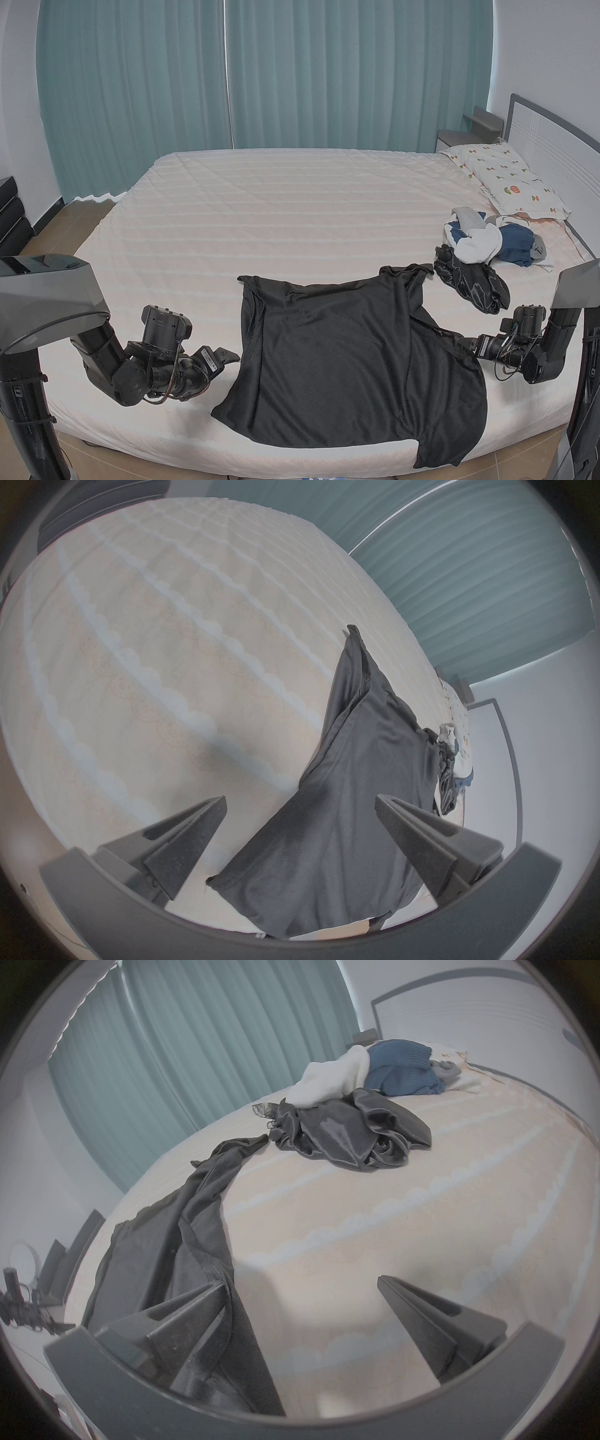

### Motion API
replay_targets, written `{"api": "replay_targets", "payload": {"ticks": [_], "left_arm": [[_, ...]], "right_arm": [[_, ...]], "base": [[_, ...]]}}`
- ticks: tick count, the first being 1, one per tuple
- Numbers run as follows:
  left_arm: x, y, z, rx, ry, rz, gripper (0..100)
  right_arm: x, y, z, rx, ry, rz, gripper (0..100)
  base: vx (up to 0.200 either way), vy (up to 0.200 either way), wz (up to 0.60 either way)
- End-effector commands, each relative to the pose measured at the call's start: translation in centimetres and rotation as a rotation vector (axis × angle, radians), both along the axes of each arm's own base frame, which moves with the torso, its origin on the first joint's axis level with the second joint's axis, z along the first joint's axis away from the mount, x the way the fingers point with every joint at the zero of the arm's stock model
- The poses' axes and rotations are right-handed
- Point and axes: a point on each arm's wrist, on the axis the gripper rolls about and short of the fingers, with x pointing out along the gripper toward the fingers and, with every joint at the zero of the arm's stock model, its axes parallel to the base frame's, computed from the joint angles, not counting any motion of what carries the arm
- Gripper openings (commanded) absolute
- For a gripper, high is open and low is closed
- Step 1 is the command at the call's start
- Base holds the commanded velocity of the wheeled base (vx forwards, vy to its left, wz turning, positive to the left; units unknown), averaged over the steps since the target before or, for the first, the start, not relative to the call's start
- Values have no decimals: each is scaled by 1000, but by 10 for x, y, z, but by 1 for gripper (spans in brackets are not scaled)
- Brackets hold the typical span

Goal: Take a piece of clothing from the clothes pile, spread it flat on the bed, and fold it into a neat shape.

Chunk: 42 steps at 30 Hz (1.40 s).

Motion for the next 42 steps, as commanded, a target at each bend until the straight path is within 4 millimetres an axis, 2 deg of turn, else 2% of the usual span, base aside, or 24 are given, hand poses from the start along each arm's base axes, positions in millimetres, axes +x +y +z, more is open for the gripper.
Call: {"api": "replay_targets", "payload": {"ticks": [1,7,14,19,20,26,31,33,42], "left_arm": [[-13,-3,-5,33,23,-49,100],[-35,-10,-13,96,59,-155,100],[-40,-22,-15,119,57,-197,100],[-42,-30,-18,180,41,-183,100],[-43,-31,-20,191,46,-181,0],[-45,-27,-22,210,64,-179,0],[-55,-18,-25,262,138,-201,0],[-57,-14,-20,274,157,-200,0],[-73,12,-13,296,230,-147,0]], "right_arm": [[-1,-7,-1,50,-5,-39,100],[-6,-16,0,50,2,-82,100],[-22,-31,-1,64,17,-131,100],[-33,-29,3,61,-16,-131,100],[-36,-28,4,62,-20,-124,100],[-58,-18,16,118,-6,-47,100],[-77,-13,17,126,51,-39,100],[-85,-10,17,141,64,-21,100],[-101,-6,18,144,77,-8,100]], "base": [[0,0,0],[0,0,0],[0,0,0],[0,0,0],[0,0,0],[0,0,0],[0,0,0],[0,0,0],[0,0,0]]}}
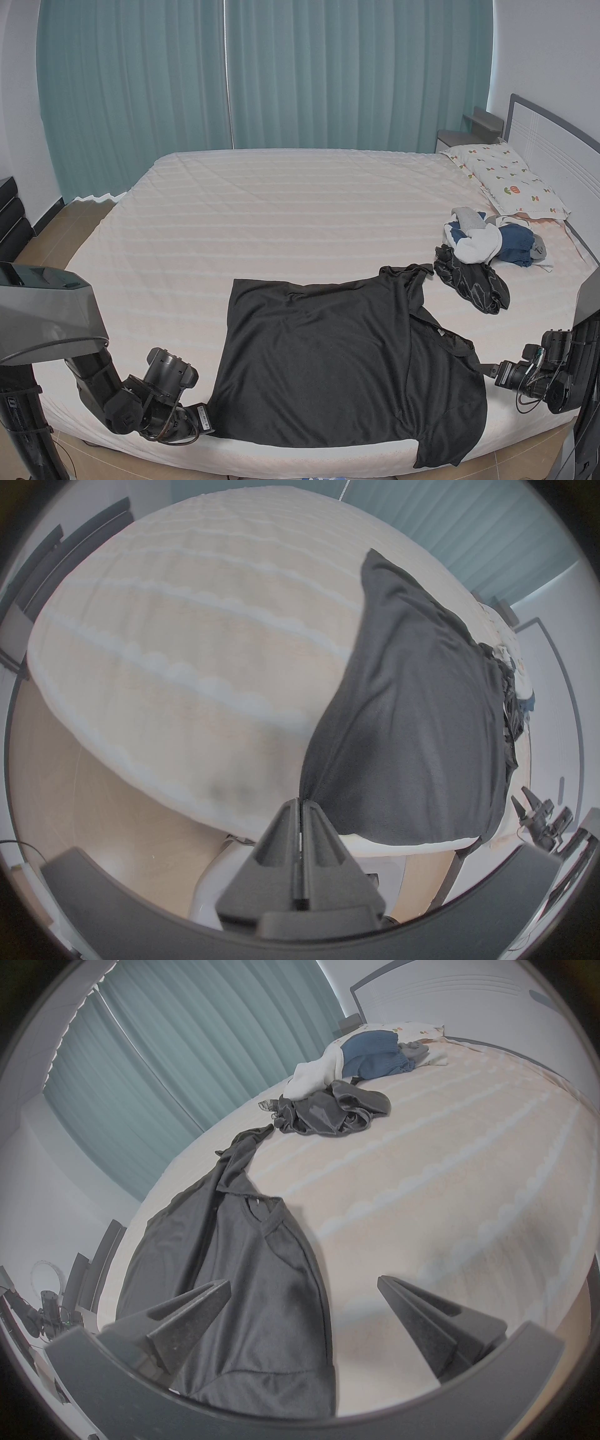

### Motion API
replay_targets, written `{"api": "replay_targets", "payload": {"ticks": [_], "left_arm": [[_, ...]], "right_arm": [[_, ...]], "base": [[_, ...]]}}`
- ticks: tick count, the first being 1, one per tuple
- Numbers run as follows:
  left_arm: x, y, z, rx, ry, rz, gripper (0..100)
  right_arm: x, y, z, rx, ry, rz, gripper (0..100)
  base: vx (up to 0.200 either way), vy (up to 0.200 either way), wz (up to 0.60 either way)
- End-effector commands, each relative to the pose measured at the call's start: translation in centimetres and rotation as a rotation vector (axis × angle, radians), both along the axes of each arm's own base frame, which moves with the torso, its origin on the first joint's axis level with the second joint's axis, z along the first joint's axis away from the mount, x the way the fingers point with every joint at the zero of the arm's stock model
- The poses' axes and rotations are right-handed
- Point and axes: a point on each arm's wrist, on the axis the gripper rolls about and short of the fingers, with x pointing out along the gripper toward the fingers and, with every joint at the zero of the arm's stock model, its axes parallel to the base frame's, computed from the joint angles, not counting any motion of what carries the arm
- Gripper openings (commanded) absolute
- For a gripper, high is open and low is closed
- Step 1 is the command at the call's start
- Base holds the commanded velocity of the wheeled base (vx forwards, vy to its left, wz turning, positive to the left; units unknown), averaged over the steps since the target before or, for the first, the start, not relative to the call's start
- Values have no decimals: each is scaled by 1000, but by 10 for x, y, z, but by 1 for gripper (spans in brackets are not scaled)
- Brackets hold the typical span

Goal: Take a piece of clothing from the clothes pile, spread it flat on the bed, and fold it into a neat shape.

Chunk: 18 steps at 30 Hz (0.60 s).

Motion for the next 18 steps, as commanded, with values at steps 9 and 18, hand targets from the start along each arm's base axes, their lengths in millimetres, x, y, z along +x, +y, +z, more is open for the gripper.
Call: {"api": "replay_targets", "payload": {"ticks": [9,18], "left_arm": [[-22,35,5,26,20,87,0],[-34,47,1,21,55,100,0]], "right_arm": [[-18,7,-17,3,112,55,100],[-18,18,-19,11,113,98,100]], "base": [[0,0,0],[0,0,0]]}}
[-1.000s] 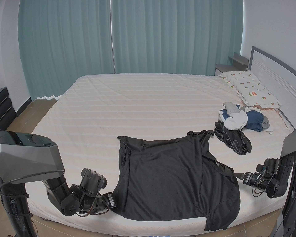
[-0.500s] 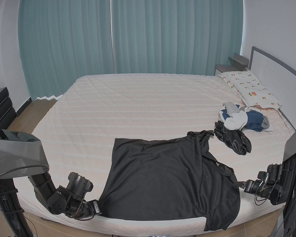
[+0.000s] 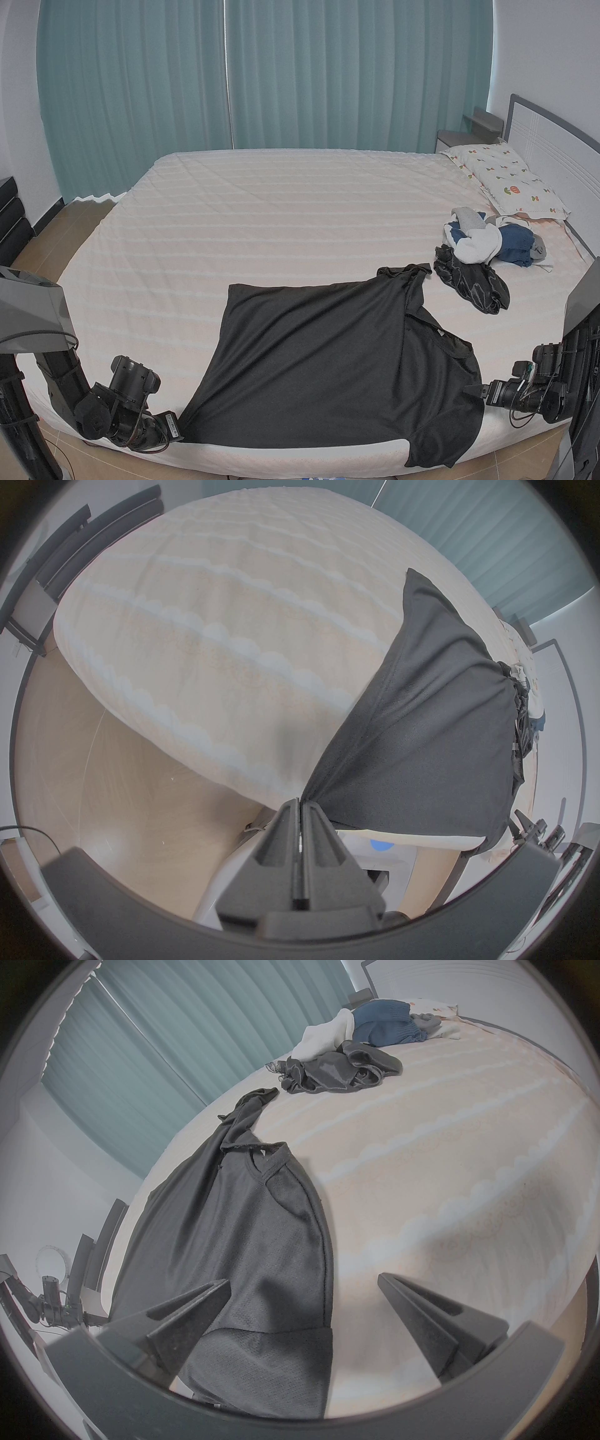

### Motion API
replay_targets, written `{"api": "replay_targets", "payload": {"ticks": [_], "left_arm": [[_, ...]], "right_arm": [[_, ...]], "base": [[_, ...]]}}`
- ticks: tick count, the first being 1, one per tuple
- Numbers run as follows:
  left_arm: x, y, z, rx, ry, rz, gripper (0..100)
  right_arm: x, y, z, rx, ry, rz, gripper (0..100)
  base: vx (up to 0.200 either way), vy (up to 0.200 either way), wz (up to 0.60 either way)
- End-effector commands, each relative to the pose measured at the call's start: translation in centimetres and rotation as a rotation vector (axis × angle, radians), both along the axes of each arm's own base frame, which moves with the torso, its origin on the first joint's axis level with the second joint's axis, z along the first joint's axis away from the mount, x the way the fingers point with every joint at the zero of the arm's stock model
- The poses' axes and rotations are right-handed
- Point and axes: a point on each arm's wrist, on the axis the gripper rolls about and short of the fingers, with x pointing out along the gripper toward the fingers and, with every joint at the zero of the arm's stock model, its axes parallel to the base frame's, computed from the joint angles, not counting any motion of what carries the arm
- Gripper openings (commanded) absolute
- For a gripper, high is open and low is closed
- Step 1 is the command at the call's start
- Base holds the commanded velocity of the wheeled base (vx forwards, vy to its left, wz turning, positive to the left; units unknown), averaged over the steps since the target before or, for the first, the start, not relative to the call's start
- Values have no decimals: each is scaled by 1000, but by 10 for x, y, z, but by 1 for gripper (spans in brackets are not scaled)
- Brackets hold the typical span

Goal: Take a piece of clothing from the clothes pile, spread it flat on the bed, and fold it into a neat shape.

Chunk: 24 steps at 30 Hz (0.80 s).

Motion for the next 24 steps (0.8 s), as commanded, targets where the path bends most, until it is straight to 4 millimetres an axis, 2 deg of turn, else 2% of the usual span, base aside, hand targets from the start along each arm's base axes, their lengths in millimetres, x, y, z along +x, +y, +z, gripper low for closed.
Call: {"api": "replay_targets", "payload": {"ticks": [1,11,12,19,24], "left_arm": [[-8,4,-1,-8,19,-1,0],[-5,2,-1,-44,-32,-12,0],[-5,2,0,-48,-39,-11,100],[-5,2,1,-57,-60,-5,100],[-6,2,15,-121,-160,-12,100]], "right_arm": [[0,3,0,3,-3,13,100],[-4,6,1,9,11,21,100],[-4,7,2,10,11,24,100],[-7,7,0,14,29,21,100],[-7,7,1,20,26,15,100]], "base": [[0,0,0],[0,0,0],[0,0,0],[0,0,0],[0,0,0]]}}
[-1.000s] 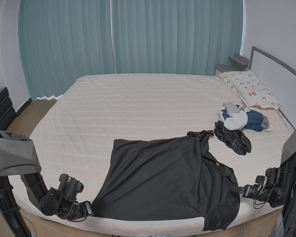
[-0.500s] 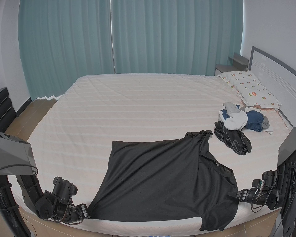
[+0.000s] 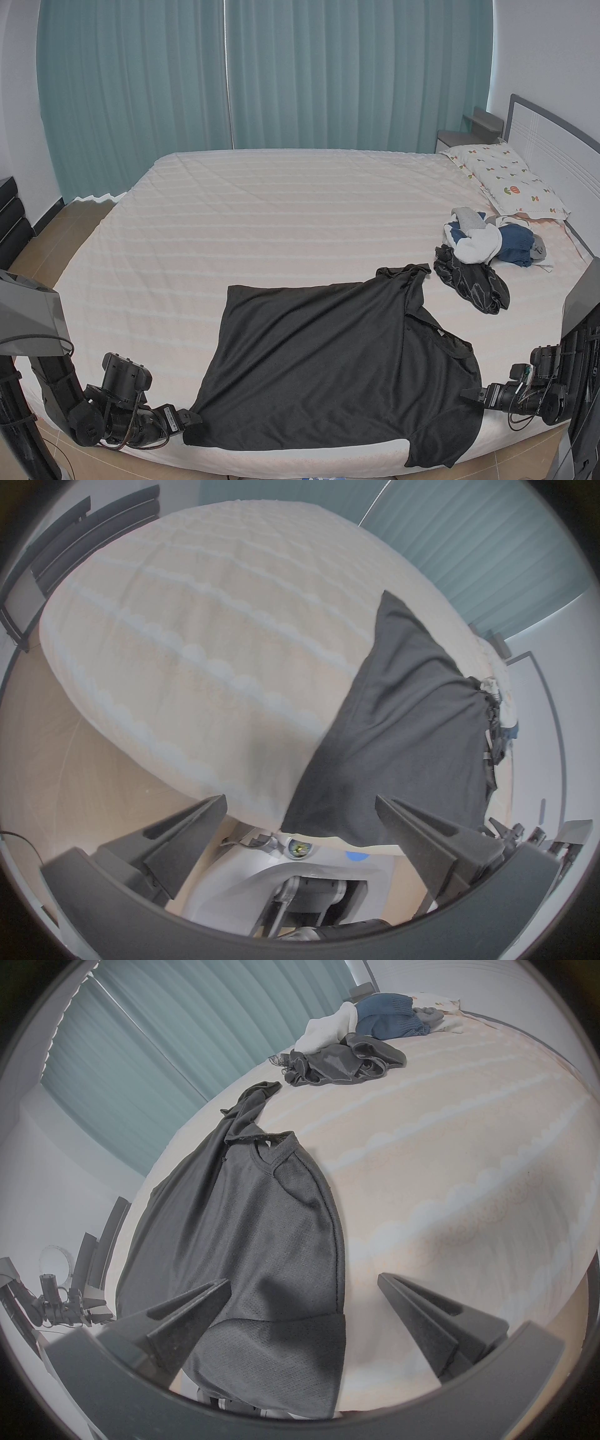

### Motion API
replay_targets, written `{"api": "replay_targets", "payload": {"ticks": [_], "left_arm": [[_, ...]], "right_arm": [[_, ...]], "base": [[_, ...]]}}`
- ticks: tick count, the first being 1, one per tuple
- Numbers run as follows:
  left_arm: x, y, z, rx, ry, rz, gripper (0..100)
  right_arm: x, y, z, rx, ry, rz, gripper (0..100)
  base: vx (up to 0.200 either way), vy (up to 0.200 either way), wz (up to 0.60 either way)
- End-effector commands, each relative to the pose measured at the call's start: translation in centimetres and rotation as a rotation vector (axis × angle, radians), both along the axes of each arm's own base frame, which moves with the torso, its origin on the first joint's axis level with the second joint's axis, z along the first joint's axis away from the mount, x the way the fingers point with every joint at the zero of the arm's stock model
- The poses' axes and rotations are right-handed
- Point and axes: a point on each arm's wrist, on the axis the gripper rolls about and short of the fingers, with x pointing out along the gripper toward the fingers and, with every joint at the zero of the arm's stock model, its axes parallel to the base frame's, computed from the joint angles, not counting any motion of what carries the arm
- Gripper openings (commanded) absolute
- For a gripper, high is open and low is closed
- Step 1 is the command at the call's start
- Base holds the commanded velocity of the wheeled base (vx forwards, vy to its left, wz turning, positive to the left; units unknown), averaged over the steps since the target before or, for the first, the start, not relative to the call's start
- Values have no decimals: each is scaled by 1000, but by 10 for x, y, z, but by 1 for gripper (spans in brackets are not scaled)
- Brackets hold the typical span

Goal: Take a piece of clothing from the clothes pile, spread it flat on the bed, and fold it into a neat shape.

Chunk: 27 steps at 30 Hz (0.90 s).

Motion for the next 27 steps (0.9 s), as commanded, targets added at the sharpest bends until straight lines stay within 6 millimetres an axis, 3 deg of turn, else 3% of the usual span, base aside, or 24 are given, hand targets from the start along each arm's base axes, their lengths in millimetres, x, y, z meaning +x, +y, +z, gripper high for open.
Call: {"api": "replay_targets", "payload": {"ticks": [1,13,27], "left_arm": [[-6,1,9,-42,-41,-9,100],[-6,-1,7,-63,-25,-21,100],[3,-3,6,-112,-49,22,100]], "right_arm": [[-3,0,2,8,1,-11,100],[-3,1,-3,26,26,-30,100],[35,6,-11,81,-62,-56,100]], "base": [[-200,0,0],[-200,0,0],[0,0,0]]}}
